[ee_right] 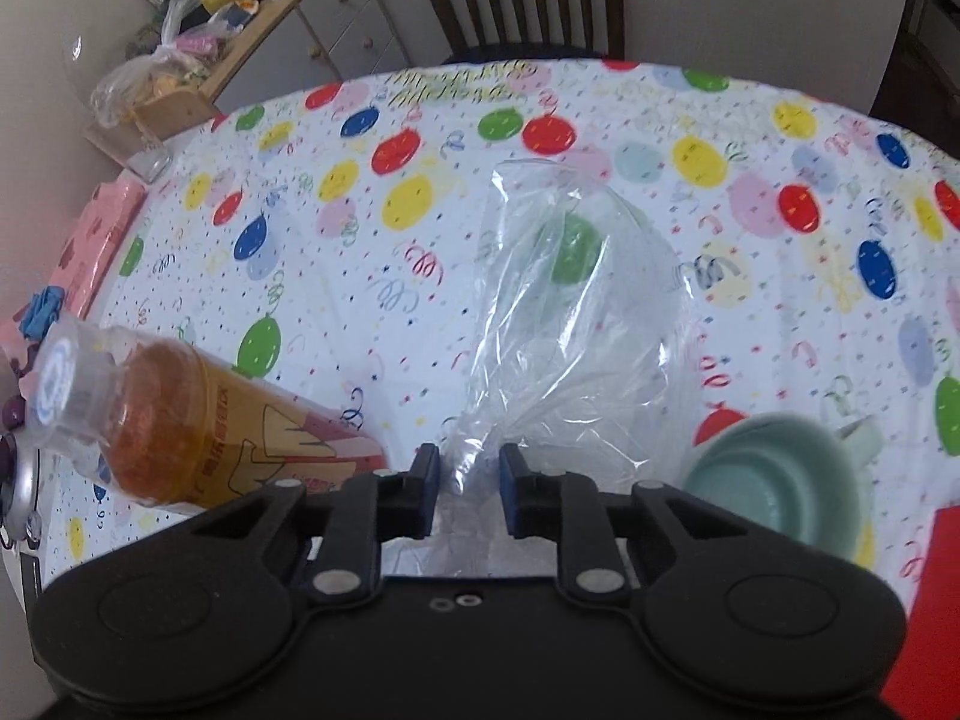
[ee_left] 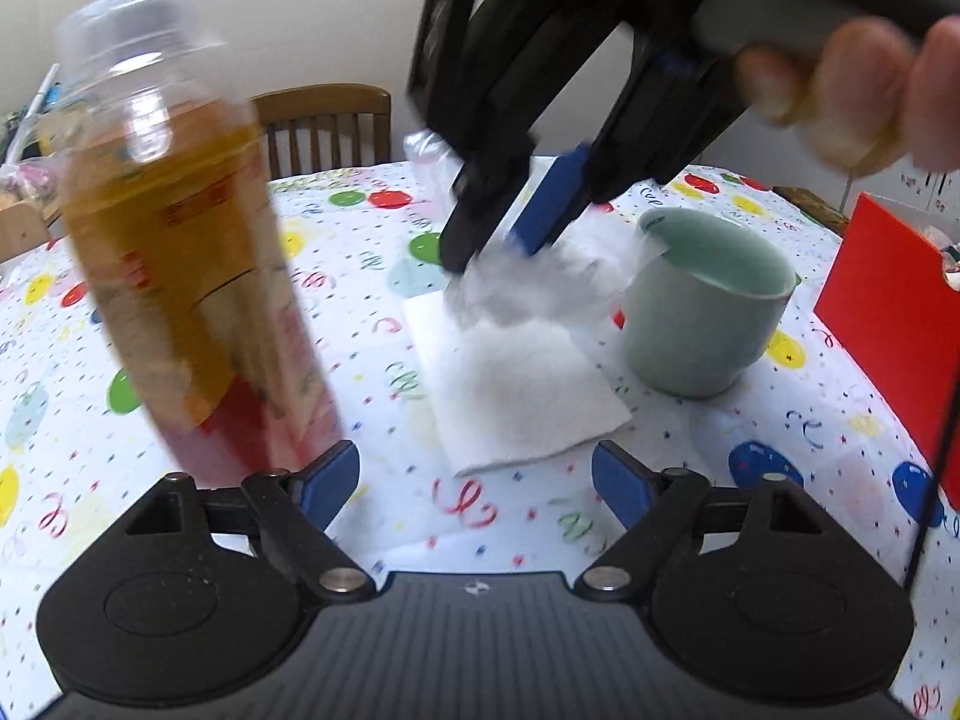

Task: Organize soft objects
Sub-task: 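Grasp the clear plastic bag with the right tool while the left tool grasps the white tissue, then carry the plastic bag and white tissue over the red box and lower them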

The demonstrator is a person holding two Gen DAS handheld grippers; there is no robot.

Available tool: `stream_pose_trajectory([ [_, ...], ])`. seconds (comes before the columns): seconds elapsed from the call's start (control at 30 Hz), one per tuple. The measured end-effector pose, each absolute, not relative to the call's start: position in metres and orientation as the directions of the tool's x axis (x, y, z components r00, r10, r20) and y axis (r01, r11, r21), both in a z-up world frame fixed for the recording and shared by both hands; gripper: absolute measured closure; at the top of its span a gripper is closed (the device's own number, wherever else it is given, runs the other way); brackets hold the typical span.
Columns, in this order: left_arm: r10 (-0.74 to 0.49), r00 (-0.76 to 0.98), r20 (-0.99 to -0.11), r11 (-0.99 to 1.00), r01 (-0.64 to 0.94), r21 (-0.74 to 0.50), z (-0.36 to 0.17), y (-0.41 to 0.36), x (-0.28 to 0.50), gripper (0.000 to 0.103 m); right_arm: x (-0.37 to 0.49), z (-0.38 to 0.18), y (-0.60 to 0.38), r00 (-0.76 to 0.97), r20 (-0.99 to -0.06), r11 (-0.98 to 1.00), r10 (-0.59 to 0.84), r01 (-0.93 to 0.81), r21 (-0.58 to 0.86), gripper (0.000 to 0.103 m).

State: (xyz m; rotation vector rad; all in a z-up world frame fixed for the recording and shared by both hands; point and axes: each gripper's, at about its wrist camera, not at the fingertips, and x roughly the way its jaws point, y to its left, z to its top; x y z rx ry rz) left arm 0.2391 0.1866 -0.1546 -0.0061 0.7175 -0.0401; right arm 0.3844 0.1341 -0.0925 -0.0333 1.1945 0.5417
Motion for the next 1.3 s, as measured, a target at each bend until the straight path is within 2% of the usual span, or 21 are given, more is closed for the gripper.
stream_pose_trajectory([
  [0.27,-0.085,0.725,-0.683,0.996,0.069,-0.051,-0.162,0.173,0.276,0.020,0.389,-0.074,0.105,0.299,-0.864,0.880,0.405,-0.385,0.280,0.083],
  [0.5,-0.043,0.703,-0.710,0.999,0.023,-0.039,-0.171,0.167,0.293,0.022,0.383,-0.067,0.088,0.314,-0.851,0.879,0.421,-0.374,0.297,0.083],
  [0.57,-0.032,0.704,-0.710,0.999,0.011,-0.035,-0.172,0.167,0.294,0.031,0.381,-0.065,0.081,0.320,-0.849,0.880,0.421,-0.369,0.298,0.083],
  [0.67,0.007,0.707,-0.707,1.000,-0.018,-0.009,-0.170,0.166,0.296,0.053,0.379,-0.063,0.072,0.326,-0.845,0.883,0.424,-0.357,0.306,0.083],
  [0.7,0.008,0.709,-0.705,1.000,-0.021,-0.010,-0.169,0.167,0.297,0.067,0.378,-0.062,0.070,0.327,-0.843,0.883,0.426,-0.354,0.308,0.083],
  [0.8,0.016,0.708,-0.706,1.000,-0.029,-0.007,-0.166,0.169,0.299,0.087,0.375,-0.059,0.063,0.334,-0.837,0.882,0.433,-0.347,0.318,0.083],
  [0.83,0.013,0.705,-0.710,0.999,-0.036,-0.017,-0.165,0.171,0.301,0.090,0.374,-0.058,0.060,0.336,-0.835,0.882,0.435,-0.347,0.319,0.083],
  [1.0,0.025,0.706,-0.708,0.997,-0.068,-0.033,-0.162,0.179,0.301,0.095,0.366,-0.052,0.050,0.347,-0.827,0.879,0.443,-0.347,0.326,0.083],
  [1.3,0.017,0.729,-0.685,0.996,-0.069,-0.049,-0.137,0.179,0.282,0.095,0.344,-0.041,0.013,0.369,-0.808,0.875,0.459,-0.344,0.340,0.083],
])
